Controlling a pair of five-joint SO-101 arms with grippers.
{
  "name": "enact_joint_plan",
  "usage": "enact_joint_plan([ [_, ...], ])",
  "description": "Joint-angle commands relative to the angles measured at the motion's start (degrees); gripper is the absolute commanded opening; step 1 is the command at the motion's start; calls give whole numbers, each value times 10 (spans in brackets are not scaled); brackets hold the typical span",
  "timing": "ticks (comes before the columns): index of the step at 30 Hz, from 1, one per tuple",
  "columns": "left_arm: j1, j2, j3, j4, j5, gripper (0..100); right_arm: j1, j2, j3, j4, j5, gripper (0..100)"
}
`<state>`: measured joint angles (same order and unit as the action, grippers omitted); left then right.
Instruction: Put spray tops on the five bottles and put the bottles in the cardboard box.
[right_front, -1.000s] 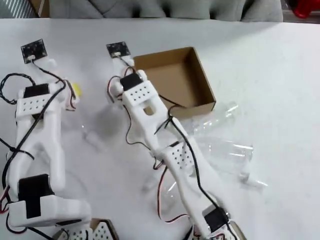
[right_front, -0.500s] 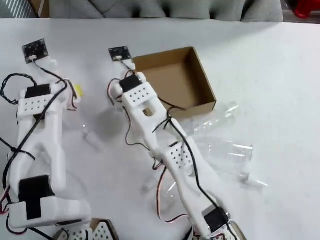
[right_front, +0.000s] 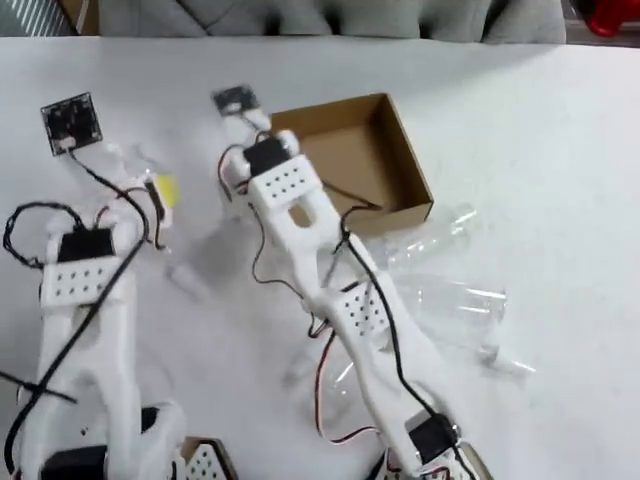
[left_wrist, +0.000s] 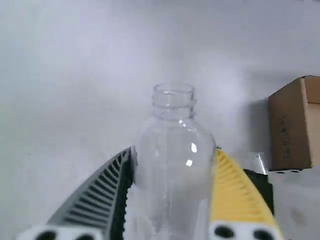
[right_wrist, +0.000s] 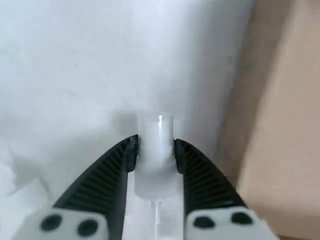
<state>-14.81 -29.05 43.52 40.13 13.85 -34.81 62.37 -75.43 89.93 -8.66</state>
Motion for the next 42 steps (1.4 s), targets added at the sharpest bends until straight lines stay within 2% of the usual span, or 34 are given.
enact_joint_plan([
  [1,18,-73,26,-57,-2,21,24,-61,-107,74,9,16],
  [5,18,-108,49,-78,-2,21,35,-65,-178,89,7,16],
  [8,18,-131,66,-88,-2,21,61,-71,-189,89,6,16],
  [14,18,-177,105,-120,-2,21,62,-86,-189,94,7,16],
  [23,31,-213,124,-120,-9,22,61,-221,1,93,8,16],
  [29,80,-217,141,-123,-120,22,58,-368,175,90,9,16],
  [36,93,-217,142,-122,-127,22,10,-501,330,85,8,16],
  [42,94,-235,152,-120,-127,22,14,-572,433,13,4,16],
])
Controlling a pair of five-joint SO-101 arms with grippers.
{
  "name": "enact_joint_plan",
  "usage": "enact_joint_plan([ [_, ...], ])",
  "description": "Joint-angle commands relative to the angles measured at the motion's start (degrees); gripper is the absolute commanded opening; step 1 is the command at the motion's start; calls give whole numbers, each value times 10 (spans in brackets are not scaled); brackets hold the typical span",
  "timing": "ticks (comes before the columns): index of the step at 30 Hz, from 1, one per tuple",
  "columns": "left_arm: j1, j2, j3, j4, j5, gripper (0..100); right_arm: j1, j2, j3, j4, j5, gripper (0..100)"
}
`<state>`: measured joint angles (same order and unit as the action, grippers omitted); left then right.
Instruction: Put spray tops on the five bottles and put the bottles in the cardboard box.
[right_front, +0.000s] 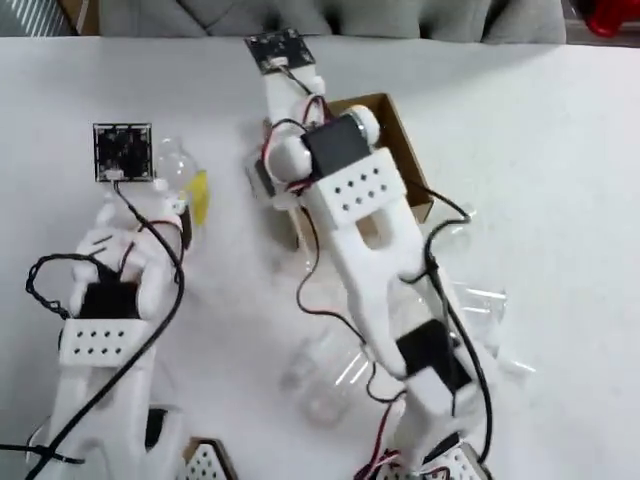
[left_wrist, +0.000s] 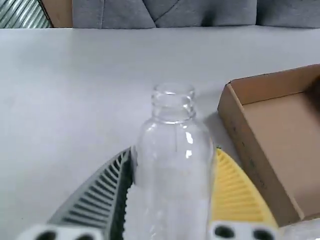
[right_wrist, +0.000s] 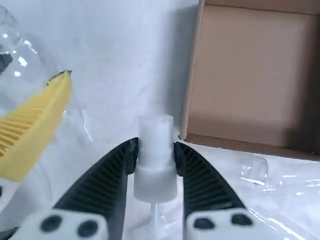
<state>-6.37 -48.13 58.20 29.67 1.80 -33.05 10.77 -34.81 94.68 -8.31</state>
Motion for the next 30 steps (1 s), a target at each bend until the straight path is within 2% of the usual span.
enact_joint_plan([
  [1,9,-59,15,-18,-7,22,-4,-67,43,-44,1,16],
  [9,16,-182,94,-62,-7,22,7,-180,171,-143,-8,16],
  [13,40,-185,107,-86,-7,22,28,-243,245,-218,-87,16],
  [21,86,-189,150,-145,-7,22,51,-387,396,-357,-97,16],
  [30,105,-189,158,-149,-7,22,58,-497,607,-649,-97,19],
])
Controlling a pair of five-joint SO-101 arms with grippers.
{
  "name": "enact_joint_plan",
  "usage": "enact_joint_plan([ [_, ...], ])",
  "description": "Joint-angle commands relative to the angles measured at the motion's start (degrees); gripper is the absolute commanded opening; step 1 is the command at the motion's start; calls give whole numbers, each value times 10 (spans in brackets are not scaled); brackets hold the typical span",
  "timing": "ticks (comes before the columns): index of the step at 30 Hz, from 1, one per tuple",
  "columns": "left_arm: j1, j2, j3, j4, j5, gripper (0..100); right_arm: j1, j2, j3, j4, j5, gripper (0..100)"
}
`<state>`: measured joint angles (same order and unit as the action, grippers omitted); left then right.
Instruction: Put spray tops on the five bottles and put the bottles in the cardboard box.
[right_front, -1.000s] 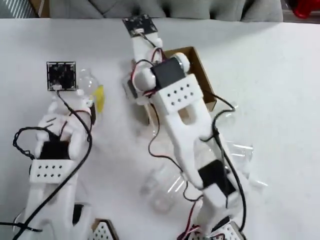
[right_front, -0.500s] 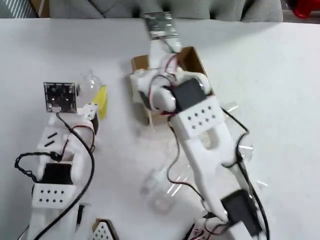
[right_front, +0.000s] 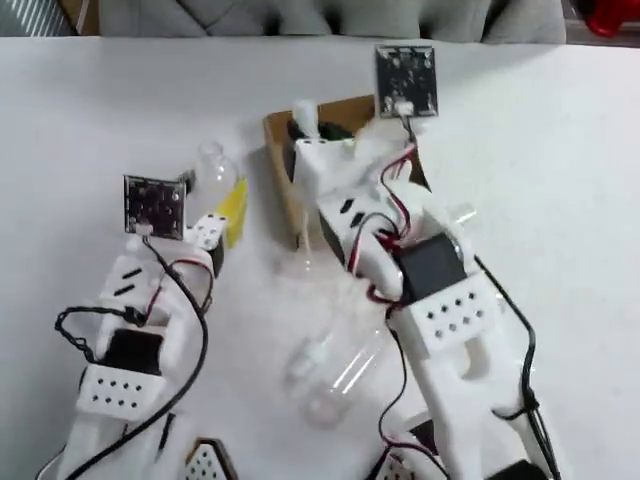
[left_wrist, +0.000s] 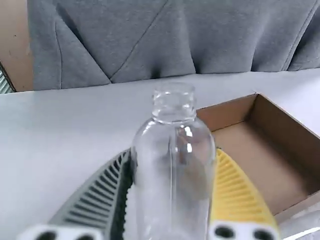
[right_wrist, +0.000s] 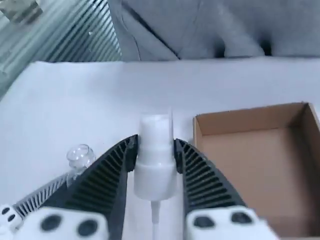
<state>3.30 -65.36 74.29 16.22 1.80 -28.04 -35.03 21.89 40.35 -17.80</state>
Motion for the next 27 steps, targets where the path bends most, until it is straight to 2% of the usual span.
enact_joint_plan([
  [1,8,-16,-2,-14,-7,22,8,-47,62,-142,-2,20],
  [17,42,-17,11,-17,-7,22,-12,-141,321,-576,-2,17],
  [23,42,-17,11,-13,-7,22,-12,-148,360,-680,-3,17],
  [25,42,-17,11,-12,-7,22,-12,-145,367,-707,-25,17],
  [27,42,-17,11,-4,-8,22,-9,-145,371,-727,-91,17],
])
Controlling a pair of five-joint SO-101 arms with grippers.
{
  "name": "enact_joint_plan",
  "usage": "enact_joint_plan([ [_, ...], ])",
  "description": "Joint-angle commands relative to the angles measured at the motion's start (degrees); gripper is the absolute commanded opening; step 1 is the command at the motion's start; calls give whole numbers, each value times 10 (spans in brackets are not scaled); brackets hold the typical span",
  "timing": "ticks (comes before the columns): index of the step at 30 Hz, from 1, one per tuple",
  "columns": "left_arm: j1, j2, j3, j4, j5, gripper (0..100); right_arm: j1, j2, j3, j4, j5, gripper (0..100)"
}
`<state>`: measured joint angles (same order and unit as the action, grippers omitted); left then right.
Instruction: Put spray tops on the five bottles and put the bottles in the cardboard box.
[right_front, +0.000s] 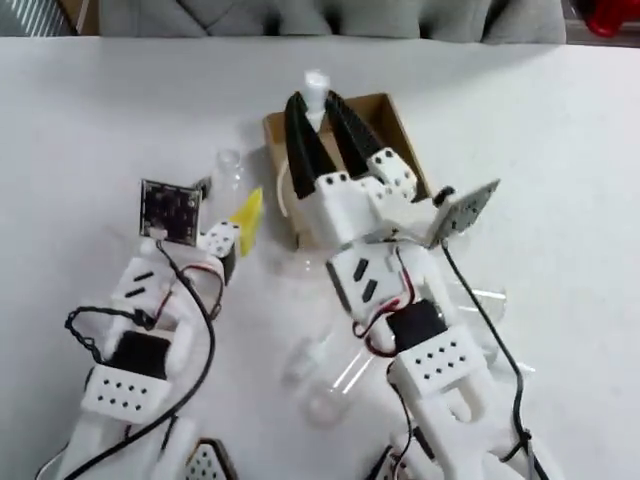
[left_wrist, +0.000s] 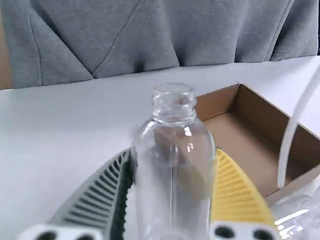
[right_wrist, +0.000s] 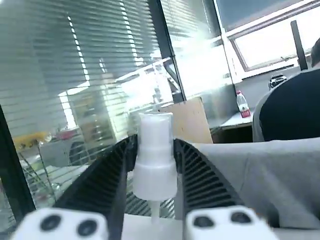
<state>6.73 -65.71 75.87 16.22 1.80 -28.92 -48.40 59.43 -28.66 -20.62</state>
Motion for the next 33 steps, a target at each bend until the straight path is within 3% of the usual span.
enact_joint_plan([
  [1,7,-14,-7,4,-9,22,2,-12,-4,-38,-92,18],
  [3,8,-14,-9,11,-19,22,3,-14,-5,-37,-125,17],
  [9,31,-14,-5,22,-91,21,20,-15,-4,-41,-128,17],
  [16,38,-14,-8,48,-125,21,87,-16,-6,-69,-207,17],
  [24,39,-20,-10,82,-137,21,95,-16,-8,-69,-245,17],
  [33,39,-223,13,198,-138,21,91,-11,-5,-65,-247,17],
])
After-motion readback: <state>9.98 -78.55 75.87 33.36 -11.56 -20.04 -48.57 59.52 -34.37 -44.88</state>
